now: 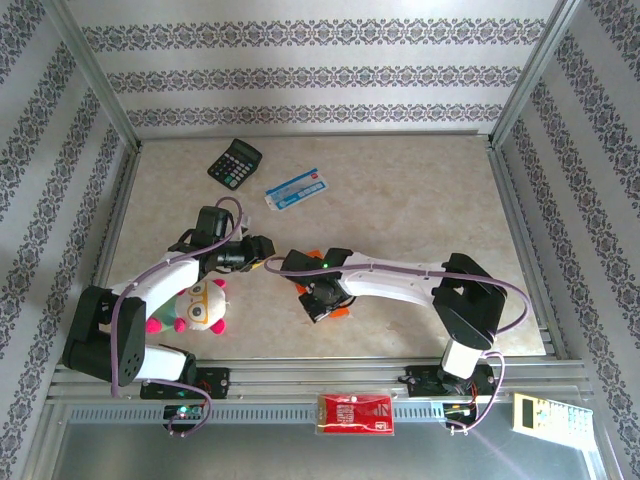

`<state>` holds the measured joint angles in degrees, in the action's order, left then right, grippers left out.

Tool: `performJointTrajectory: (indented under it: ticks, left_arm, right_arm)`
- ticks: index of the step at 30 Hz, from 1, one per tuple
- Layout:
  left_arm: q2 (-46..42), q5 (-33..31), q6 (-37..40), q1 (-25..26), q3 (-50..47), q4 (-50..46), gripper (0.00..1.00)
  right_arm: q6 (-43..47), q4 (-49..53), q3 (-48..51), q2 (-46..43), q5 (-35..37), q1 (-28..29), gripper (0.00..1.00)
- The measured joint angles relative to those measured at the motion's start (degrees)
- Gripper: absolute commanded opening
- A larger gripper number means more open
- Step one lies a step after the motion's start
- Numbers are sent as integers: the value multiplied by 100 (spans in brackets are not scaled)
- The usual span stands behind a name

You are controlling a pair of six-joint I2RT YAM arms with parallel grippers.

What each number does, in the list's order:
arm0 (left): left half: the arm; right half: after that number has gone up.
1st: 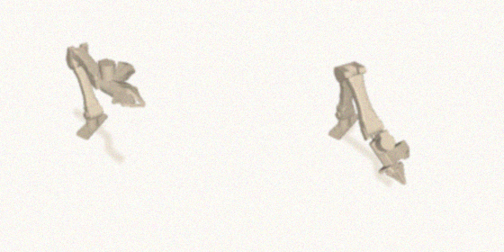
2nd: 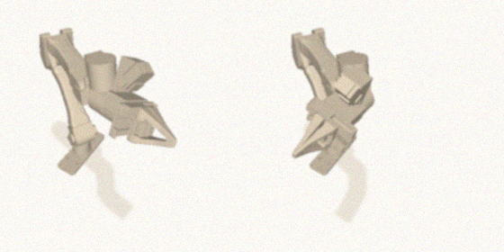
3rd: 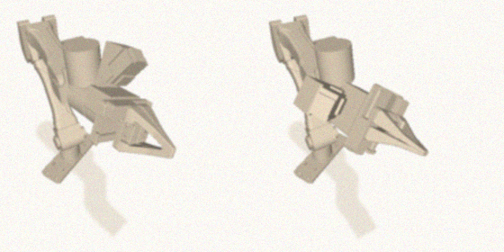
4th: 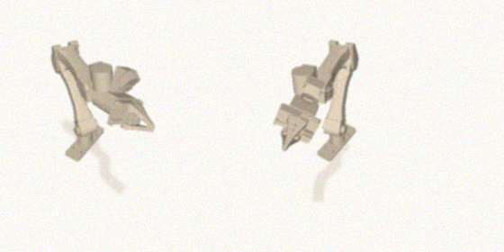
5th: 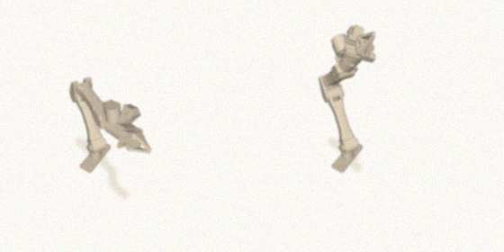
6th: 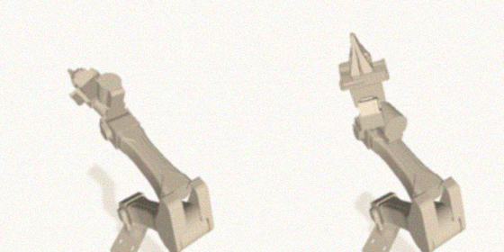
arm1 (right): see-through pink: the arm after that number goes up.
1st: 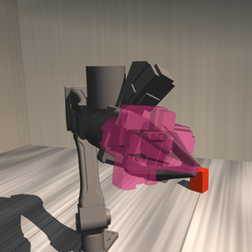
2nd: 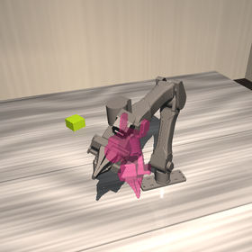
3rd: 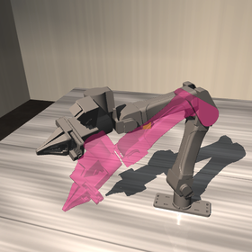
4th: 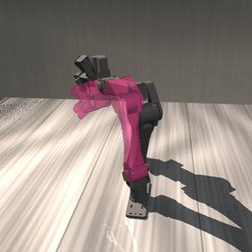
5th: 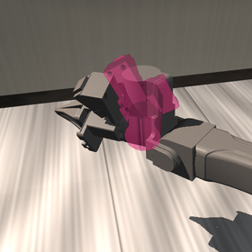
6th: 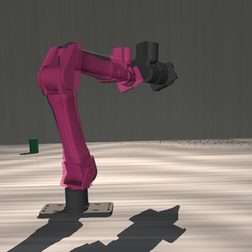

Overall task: Fold a paper plane with a square sheet of paper (pick it up from the middle)
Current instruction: Turn over the paper at the center of the table.

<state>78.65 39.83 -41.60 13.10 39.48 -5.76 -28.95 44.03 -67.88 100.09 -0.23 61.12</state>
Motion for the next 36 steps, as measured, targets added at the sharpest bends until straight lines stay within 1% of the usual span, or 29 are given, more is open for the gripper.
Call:
performJointTrajectory:
  ticks: [5,8,10,13,19,23,30,36]
  left_arm:
    - [166,315,-221,24,-26,208,30]
    - [354,431,-323,63,-9,284,26]
    - [706,560,-433,151,138,496,26]
    - [1274,684,-546,348,391,708,25]
    - [1971,824,-723,645,695,1078,22]
    - [2297,866,-754,719,778,1161,22]
    - [2756,859,-621,754,955,1106,20]
    - [2855,866,-367,754,1095,870,19]
  right_arm:
    - [-55,-826,487,-35,-634,-57,3]
    - [-98,-1078,579,-70,-785,-66,3]
    - [-122,-1257,629,-129,-848,-66,4]
    - [-164,-1471,713,-210,-898,-66,5]
    - [-264,-1749,927,-282,-938,-103,5]
    - [-282,-1836,981,-282,-938,-118,7]
    - [-278,-2063,1126,-321,-979,-238,14]
    - [-247,-2293,1307,-487,-999,-254,17]
